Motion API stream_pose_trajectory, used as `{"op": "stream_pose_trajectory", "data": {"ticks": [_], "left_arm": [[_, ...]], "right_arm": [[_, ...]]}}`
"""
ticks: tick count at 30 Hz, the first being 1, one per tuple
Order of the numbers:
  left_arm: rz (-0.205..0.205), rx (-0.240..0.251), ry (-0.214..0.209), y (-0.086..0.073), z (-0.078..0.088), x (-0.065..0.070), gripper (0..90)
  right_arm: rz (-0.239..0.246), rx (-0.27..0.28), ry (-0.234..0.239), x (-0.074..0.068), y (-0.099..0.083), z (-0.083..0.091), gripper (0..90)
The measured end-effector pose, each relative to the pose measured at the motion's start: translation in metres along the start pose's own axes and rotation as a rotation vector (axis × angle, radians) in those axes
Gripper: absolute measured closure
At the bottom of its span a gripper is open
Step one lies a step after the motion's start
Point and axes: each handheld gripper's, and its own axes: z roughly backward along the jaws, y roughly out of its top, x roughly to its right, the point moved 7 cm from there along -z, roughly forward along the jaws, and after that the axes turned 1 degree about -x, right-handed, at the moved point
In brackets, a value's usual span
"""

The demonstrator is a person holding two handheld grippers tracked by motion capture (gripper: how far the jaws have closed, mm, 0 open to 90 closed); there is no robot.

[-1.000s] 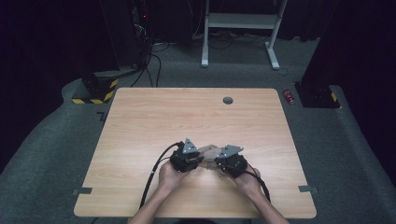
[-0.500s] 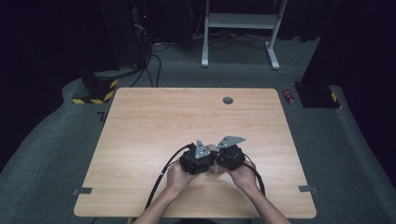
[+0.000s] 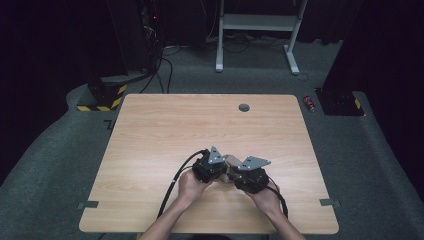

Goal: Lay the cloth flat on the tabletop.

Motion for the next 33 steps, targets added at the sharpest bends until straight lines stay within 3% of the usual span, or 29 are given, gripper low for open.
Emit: {"op": "stream_pose_trajectory", "data": {"ticks": [3, 4, 6, 9, 16, 21, 24, 26, 29, 31, 33], "left_arm": [[0.007, -0.001, -0.001, 0.001, 0.002, -0.002, 85.0], [0.008, -0.002, -0.002, 0.001, 0.002, -0.003, 84.8], [0.016, -0.009, 0.002, 0.000, 0.007, -0.008, 84.7], [0.042, -0.005, -0.006, 0.000, 0.012, -0.015, 84.7], [0.053, -0.008, 0.009, 0.005, 0.023, -0.028, 83.9], [0.086, -0.033, 0.020, 0.009, 0.021, -0.048, 86.0], [0.095, -0.047, 0.049, 0.012, 0.018, -0.057, 86.5], [0.124, -0.054, 0.072, 0.015, 0.014, -0.072, 86.5], [0.136, -0.086, 0.137, 0.011, 0.005, -0.089, 86.7], [0.151, -0.109, 0.149, 0.005, -0.003, -0.093, 86.0], [0.151, -0.141, 0.187, -0.001, -0.013, -0.096, 82.4]], "right_arm": [[0.007, -0.024, 0.008, -0.001, -0.003, -0.008, 67.3], [0.029, -0.049, 0.006, -0.003, -0.006, -0.013, 83.9], [0.055, -0.057, 0.000, -0.003, -0.007, -0.013, 89.4], [0.052, -0.051, -0.007, 0.000, -0.007, -0.006, 90.0], [0.070, -0.043, -0.033, 0.010, -0.011, 0.011, 90.0], [0.058, -0.062, -0.069, 0.026, -0.021, 0.021, 90.0], [0.048, -0.062, -0.086, 0.033, -0.024, 0.023, 90.0], [0.048, -0.075, -0.122, 0.043, -0.028, 0.024, 90.0], [0.023, -0.091, -0.142, 0.053, -0.035, 0.023, 90.0], [0.002, -0.098, -0.149, 0.059, -0.038, 0.021, 89.9], [-0.016, -0.113, -0.165, 0.064, -0.041, 0.016, 89.6]]}}
